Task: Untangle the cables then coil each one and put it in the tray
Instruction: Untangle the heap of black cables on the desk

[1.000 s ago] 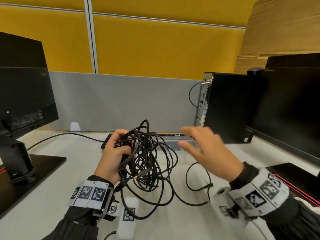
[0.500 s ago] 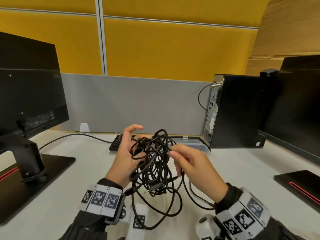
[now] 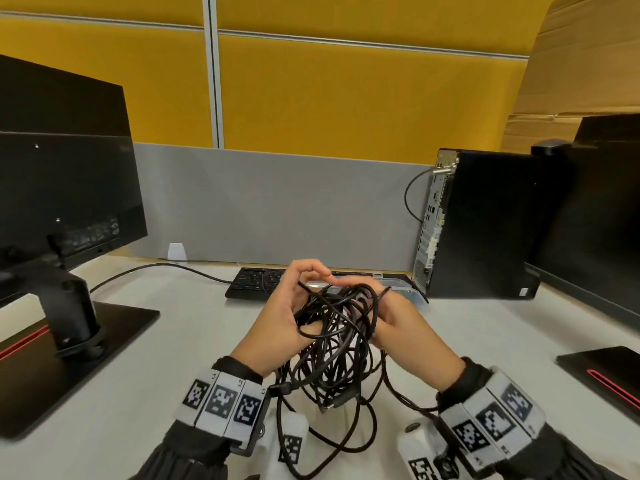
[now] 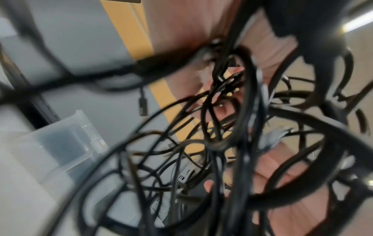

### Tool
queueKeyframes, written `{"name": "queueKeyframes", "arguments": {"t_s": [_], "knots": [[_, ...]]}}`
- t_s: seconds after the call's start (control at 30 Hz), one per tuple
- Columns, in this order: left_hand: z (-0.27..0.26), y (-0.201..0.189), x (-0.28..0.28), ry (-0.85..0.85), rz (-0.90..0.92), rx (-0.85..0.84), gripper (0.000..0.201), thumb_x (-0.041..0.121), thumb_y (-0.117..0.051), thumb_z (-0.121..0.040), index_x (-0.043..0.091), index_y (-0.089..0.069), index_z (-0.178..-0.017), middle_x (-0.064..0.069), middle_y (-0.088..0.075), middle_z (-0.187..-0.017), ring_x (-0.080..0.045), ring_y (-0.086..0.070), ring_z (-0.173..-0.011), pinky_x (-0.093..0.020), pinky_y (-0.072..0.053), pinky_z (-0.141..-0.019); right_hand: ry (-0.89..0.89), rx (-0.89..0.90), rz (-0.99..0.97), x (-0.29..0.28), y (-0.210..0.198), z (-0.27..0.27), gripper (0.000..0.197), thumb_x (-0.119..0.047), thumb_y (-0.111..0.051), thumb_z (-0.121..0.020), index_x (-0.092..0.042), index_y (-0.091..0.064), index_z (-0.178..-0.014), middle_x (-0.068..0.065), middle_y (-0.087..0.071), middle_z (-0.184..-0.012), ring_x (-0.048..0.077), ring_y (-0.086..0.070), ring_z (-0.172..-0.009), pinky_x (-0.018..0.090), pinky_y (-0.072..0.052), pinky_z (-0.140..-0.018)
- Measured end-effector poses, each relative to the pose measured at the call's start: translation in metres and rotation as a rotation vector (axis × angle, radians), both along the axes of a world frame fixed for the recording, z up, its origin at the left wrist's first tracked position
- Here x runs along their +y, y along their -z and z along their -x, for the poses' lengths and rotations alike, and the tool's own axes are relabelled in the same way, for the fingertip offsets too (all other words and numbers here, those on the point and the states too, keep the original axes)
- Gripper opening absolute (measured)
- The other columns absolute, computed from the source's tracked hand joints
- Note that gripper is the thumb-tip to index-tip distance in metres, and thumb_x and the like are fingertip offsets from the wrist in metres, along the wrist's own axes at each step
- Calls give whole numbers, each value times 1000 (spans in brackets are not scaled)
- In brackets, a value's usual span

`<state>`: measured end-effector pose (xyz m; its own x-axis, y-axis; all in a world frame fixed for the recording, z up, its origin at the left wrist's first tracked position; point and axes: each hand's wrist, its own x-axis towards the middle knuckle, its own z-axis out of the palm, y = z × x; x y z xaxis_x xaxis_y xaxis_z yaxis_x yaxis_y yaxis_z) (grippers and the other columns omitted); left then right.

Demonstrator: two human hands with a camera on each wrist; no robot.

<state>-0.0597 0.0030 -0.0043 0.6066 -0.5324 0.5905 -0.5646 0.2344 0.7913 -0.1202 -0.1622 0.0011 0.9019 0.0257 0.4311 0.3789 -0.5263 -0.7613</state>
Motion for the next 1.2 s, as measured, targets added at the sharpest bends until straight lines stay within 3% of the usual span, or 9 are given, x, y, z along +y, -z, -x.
{"name": "queueKeyframes", "arguments": {"t_s": [0.2,0.4,0.5,0.57,0.73,0.87,0.97,1.1,1.2], "knots": [[-11,4,4,106,102,196,56,16,-77,-54,27,-37,-92,-3,-47,-127,-16,-58,-112,-27,-51,-86,-32,-68,-300,-11,-4,-3,21,2,-50,-92,-12,-65,-98,6,-66,-90,25,-62,-84,29,-49,-76],[-13,6,-2,-287,-36,52,42,51,-68,-59,21,-41,-70,-10,-47,-99,-5,-55,-89,-20,-45,-81,34,-256,-464,-23,-5,-5,23,9,-45,-93,-5,-63,-93,-5,-66,-85,10,-62,-77,21,-50,-65],[-9,1,0,-168,-267,103,31,61,-60,-62,43,-57,-87,7,-51,-112,6,-58,-89,-19,-43,-82,39,-306,-548,-22,-9,-5,18,10,-41,-93,8,-58,-95,3,-64,-79,13,-63,-71,22,-51,-61],[-2,0,-3,42,-351,195,50,53,-69,-68,58,-45,-111,11,-50,-122,4,-62,-93,-20,-48,-84,8,-318,-588,-18,-10,-6,18,8,-39,-93,7,-57,-91,8,-60,-77,16,-61,-70,25,-51,-61],[9,2,-9,157,-263,249,69,-4,-68,-77,39,-38,-121,15,-55,-117,9,-64,-87,-9,-48,-71,-23,-351,-488,-9,-10,1,24,13,-42,-90,-3,-60,-92,-6,-66,-81,8,-65,-74,20,-51,-66],[8,5,-10,98,-118,241,45,10,-74,-77,40,-55,-104,13,-67,-97,-1,-67,-87,-15,-51,-68,-42,-334,-419,-24,-15,4,16,-8,-59,-86,-18,-62,-98,-15,-67,-80,0,-63,-70,15,-51,-63],[6,5,-13,77,-5,302,24,35,-77,-71,42,-66,-92,1,-68,-98,-15,-66,-90,-26,-55,-71,43,-194,-472,-43,-8,-3,63,-47,-76,-58,-4,-55,-99,-9,-70,-74,4,-66,-64,16,-52,-57],[2,6,-14,-21,10,355,22,40,-68,-77,33,-65,-98,-6,-67,-105,-29,-63,-102,-40,-54,-83,97,-48,-303,-51,4,11,8,-10,-62,-86,-6,-58,-91,3,-63,-82,5,-64,-68,19,-53,-58],[1,6,-14,-55,-14,347,26,28,-62,-85,21,-60,-110,1,-70,-95,-21,-66,-90,-25,-51,-69,30,-28,-344,-41,2,29,12,-14,-57,-88,-3,-62,-89,8,-58,-76,13,-55,-64,21,-49,-57]]}}
